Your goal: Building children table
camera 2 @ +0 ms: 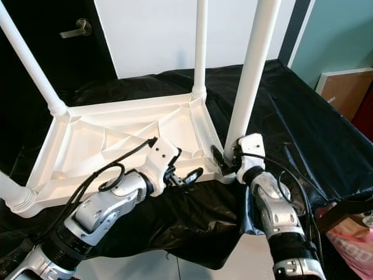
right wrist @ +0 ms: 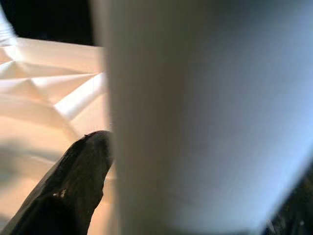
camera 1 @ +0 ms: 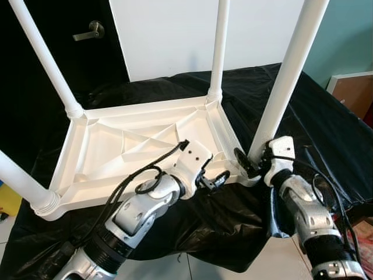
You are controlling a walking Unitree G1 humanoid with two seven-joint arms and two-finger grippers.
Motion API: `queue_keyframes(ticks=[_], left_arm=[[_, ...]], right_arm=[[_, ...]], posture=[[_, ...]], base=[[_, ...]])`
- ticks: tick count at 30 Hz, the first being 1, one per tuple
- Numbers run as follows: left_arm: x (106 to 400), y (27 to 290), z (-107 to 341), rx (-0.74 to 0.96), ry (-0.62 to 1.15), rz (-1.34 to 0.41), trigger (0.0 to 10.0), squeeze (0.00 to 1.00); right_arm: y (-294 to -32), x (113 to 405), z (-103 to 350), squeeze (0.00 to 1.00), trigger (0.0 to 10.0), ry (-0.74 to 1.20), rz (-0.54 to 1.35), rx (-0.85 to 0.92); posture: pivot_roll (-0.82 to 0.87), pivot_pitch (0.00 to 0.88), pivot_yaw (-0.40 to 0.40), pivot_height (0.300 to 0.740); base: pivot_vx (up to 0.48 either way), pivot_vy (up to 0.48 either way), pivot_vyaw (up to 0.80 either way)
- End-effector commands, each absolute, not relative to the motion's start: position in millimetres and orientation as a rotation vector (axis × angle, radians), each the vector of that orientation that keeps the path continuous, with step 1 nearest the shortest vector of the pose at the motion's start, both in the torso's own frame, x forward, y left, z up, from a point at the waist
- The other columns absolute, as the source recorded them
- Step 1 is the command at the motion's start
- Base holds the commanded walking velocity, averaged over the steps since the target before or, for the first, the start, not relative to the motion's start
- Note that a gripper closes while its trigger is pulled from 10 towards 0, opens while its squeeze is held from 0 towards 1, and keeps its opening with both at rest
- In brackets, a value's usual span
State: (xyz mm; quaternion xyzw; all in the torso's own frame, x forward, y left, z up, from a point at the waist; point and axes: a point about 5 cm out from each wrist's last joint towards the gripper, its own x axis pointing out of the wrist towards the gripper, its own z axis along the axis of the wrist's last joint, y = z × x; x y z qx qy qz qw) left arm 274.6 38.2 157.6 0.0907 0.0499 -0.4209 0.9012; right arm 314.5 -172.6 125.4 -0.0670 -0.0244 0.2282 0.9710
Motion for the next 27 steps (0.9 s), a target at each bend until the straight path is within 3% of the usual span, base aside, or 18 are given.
queue_keyframes(ticks=[1,7,8,19,20,22,23,27], left_arm=[[269.7,36.2,156.0,0.188,0.13,-1.042,10.0,0.0],[270.4,36.8,157.2,0.185,0.13,-1.041,10.0,0.0],[270.3,37.5,157.5,0.183,0.13,-1.04,10.0,0.0],[268.1,38.9,154.5,0.194,0.145,-1.04,10.0,0.0],[268.0,38.8,154.2,0.196,0.146,-1.04,10.0,0.0],[268.0,38.7,154.0,0.197,0.147,-1.041,10.0,0.0],[268.4,39.1,151.3,0.206,0.153,-1.033,10.0,0.0],[268.6,39.7,148.2,0.216,0.159,-1.024,10.0,0.0]], right_arm=[[-171.4,316.1,122.1,0.0,10.0,-0.024,0.513,-0.154],[-174.9,319.1,120.8,0.0,10.0,-0.008,0.534,-0.182],[-178.2,320.6,119.8,0.0,0.0,0.002,0.535,-0.186],[-186.7,322.8,112.2,0.0,0.0,0.036,0.52,-0.167],[-186.7,322.9,111.8,0.0,0.9,0.036,0.516,-0.168],[-186.8,323.1,111.6,0.0,0.9,0.035,0.514,-0.168],[-187.5,323.6,111.3,0.0,10.0,0.037,0.483,-0.164],[-187.6,324.1,110.6,0.0,10.0,0.037,0.445,-0.145]], posture=[[-0.15,0.0,0.035,0.74],[-0.15,0.0,0.033,0.74],[-0.14,0.002,0.032,0.74],[-0.14,0.01,0.036,0.74],[-0.14,0.011,0.035,0.74],[-0.14,0.011,0.035,0.74],[-0.14,0.016,0.032,0.74],[-0.14,0.018,0.029,0.74]], base=[[0.0,0.0,0.0],[0.0,0.0,0.0],[0.0,0.0,0.0],[0.0,0.0,0.0],[0.0,0.0,0.0],[0.0,0.0,0.0],[0.0,0.0,0.0],[0.0,0.0,0.0]])
